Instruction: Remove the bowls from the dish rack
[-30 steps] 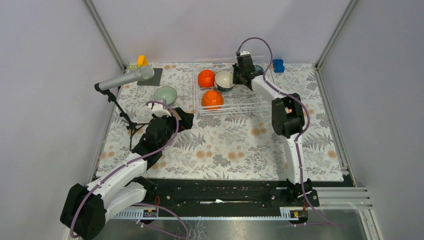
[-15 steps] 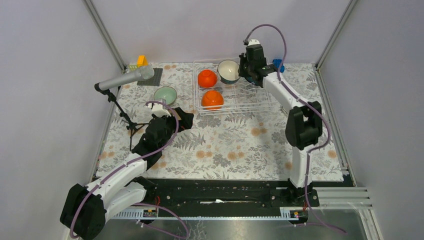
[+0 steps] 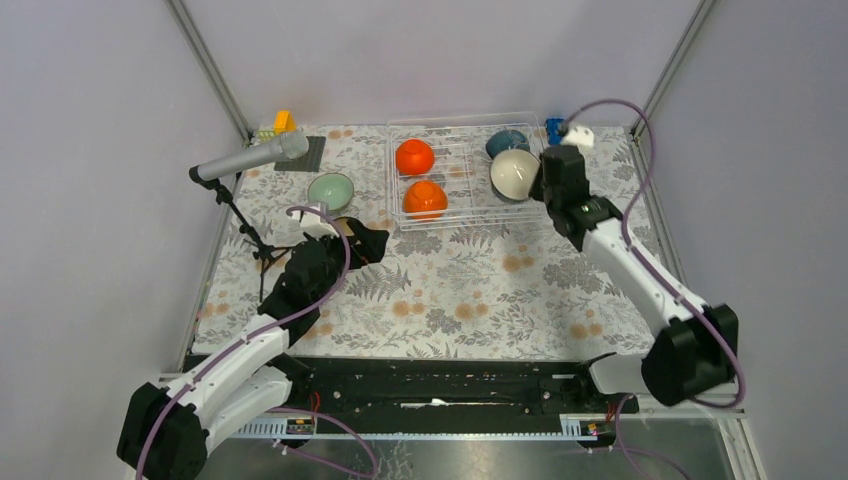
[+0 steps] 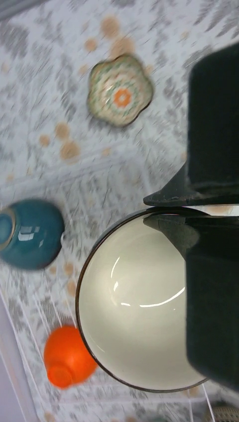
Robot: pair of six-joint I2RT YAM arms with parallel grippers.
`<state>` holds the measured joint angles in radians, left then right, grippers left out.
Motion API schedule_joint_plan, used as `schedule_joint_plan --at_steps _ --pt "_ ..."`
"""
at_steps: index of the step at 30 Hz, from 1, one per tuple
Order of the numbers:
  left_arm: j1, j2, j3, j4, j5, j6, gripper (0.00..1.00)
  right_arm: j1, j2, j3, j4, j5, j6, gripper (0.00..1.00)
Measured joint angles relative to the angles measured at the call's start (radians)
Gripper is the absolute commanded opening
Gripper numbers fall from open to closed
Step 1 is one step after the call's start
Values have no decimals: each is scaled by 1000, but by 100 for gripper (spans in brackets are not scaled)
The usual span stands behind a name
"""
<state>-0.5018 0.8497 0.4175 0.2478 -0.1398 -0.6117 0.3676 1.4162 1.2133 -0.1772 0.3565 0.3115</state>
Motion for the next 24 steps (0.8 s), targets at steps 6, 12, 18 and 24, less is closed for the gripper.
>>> schedule_joint_plan --at_steps 6,12,18,24 --pt "0 -9 -21 -16 40 -11 97 -116 -237 -293 7 72 143 0" --pt "0 -8 -41 -8 86 -14 97 -327 -296 -436 -29 109 312 0" --pt "0 -1 -77 14 109 -13 97 -405 -298 -475 -82 159 431 0" --pt "0 5 -107 47 115 -4 97 -466 -261 -489 -93 234 569 0"
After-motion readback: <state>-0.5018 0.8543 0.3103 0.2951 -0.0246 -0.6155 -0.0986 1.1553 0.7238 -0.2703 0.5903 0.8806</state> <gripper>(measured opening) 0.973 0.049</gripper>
